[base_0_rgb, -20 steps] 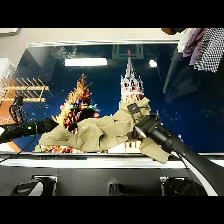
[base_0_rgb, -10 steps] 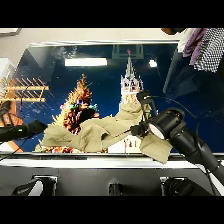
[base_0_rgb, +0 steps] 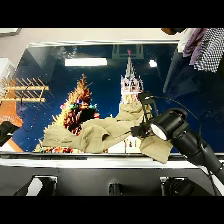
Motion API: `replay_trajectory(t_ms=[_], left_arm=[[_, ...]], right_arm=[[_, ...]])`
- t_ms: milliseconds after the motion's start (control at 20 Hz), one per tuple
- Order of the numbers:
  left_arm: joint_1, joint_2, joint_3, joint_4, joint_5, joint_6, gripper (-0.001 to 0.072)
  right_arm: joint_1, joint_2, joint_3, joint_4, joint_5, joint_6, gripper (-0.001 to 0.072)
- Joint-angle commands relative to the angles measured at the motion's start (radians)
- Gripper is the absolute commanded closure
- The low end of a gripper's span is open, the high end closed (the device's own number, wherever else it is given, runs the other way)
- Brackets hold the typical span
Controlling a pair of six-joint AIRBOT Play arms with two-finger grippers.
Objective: Fold the clothes and pants, and hang the long-sleeved shirts on hangers.
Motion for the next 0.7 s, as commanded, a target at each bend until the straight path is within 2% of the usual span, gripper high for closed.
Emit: replay_trajectory(t_ms=[0, 150, 300, 400, 650], left_arm=[[0.034, -0.109, 0.106, 0.004, 0.011, 0.108, 0.0161], [0.034, -0.208, 0.217, 0.004, -0.045, 0.289, 0.0148], [0.024, -0.271, 0.232, -0.018, -0.068, 0.487, 0.0148], [-0.003, -0.302, 0.220, -0.018, -0.048, 0.555, 0.0148], [-0.052, -0.334, 0.195, -0.017, 0.017, 0.650, 0.0148]], right_arm=[[0.001, 0.001, 0.001, 0.005, -0.014, 0.000, 0.0681], [0.001, 0.001, 0.001, 0.012, -0.011, 0.000, 0.0681], [0.001, 0.001, 0.000, 0.014, -0.010, 0.000, 0.0681], [0.001, 0.001, 0.000, 0.014, -0.010, 0.002, 0.0681], [0.001, 0.001, 0.000, 0.014, -0.011, 0.008, 0.0681]])
